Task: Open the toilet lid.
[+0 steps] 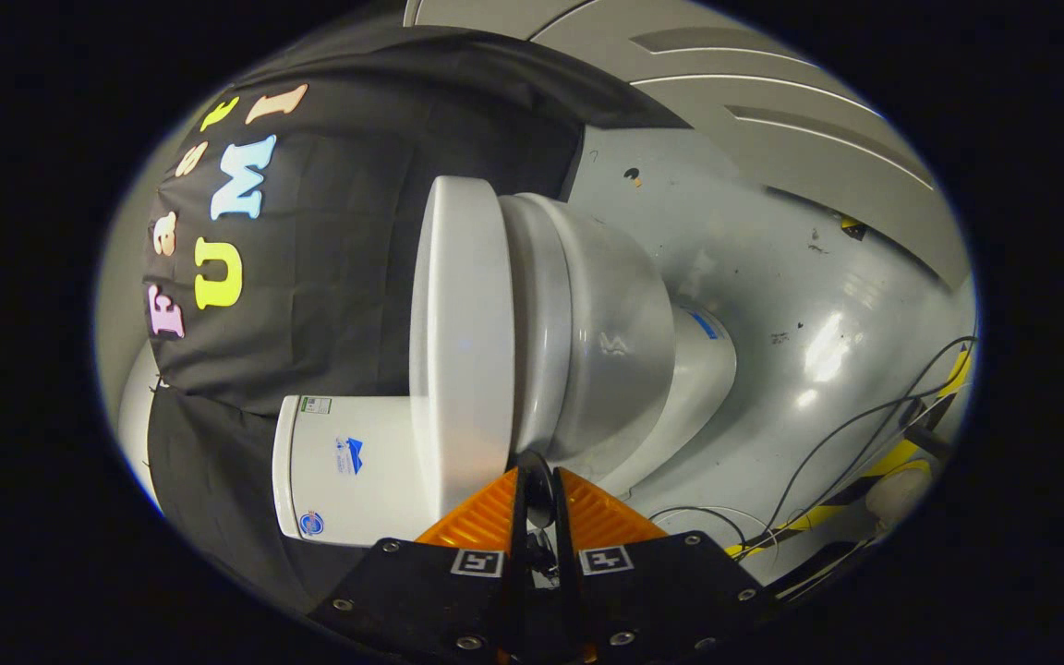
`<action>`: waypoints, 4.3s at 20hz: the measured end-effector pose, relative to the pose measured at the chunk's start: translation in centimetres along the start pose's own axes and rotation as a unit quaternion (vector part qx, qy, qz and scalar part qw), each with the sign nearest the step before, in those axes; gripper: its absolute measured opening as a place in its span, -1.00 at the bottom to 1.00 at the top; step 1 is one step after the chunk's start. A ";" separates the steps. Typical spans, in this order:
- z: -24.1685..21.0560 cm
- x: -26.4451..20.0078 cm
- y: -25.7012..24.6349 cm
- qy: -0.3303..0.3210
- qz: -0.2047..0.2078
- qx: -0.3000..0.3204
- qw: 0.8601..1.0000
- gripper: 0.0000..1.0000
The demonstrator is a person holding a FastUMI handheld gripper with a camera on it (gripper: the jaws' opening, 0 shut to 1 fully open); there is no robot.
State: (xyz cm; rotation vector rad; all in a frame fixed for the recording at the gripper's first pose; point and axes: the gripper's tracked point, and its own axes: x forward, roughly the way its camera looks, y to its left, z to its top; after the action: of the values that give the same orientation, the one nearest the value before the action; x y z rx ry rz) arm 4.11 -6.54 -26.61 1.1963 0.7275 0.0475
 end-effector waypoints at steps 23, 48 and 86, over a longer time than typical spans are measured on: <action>0.3 -1.9 3.9 -0.025 -0.059 -0.065 0.996 -1.00; -2.7 -5.3 18.4 -0.191 -0.104 -0.325 0.920 -1.00; -14.0 -1.4 32.9 -0.241 -0.023 -0.558 0.794 -1.00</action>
State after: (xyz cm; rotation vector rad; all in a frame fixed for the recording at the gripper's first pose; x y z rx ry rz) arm 6.56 17.45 -0.15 0.0157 0.1633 0.1085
